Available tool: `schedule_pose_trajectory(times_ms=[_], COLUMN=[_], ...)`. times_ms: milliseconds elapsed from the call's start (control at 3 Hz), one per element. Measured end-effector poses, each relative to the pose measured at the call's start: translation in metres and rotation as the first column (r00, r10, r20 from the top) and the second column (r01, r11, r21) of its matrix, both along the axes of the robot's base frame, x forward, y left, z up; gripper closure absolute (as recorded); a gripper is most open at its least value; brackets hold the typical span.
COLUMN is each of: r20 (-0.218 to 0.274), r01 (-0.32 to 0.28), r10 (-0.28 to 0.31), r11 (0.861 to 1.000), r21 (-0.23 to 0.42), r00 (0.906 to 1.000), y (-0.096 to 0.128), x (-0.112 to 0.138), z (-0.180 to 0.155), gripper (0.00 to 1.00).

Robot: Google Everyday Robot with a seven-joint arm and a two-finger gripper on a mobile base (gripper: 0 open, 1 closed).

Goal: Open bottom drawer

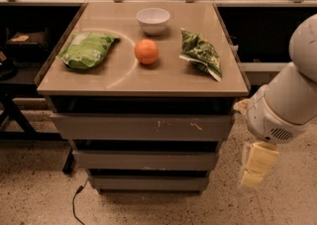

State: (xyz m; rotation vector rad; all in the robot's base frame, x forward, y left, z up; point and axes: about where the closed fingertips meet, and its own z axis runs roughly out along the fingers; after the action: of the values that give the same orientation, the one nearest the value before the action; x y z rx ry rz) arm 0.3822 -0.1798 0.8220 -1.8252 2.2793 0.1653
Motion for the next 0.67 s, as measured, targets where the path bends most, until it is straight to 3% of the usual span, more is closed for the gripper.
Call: schedule_pose_trajectory(times_ms=[333, 667], r20=[0.003, -0.075], r01=[0.000, 0.019], r10=[0.000, -0.015], r11=[1.000, 0.998], r21=[0.000, 0.053], r00=[1.0000, 0.9971], y=[0.000, 0.013], x=[0.001, -0.016], z=[0.001, -0.037], gripper=[0.00, 0.00])
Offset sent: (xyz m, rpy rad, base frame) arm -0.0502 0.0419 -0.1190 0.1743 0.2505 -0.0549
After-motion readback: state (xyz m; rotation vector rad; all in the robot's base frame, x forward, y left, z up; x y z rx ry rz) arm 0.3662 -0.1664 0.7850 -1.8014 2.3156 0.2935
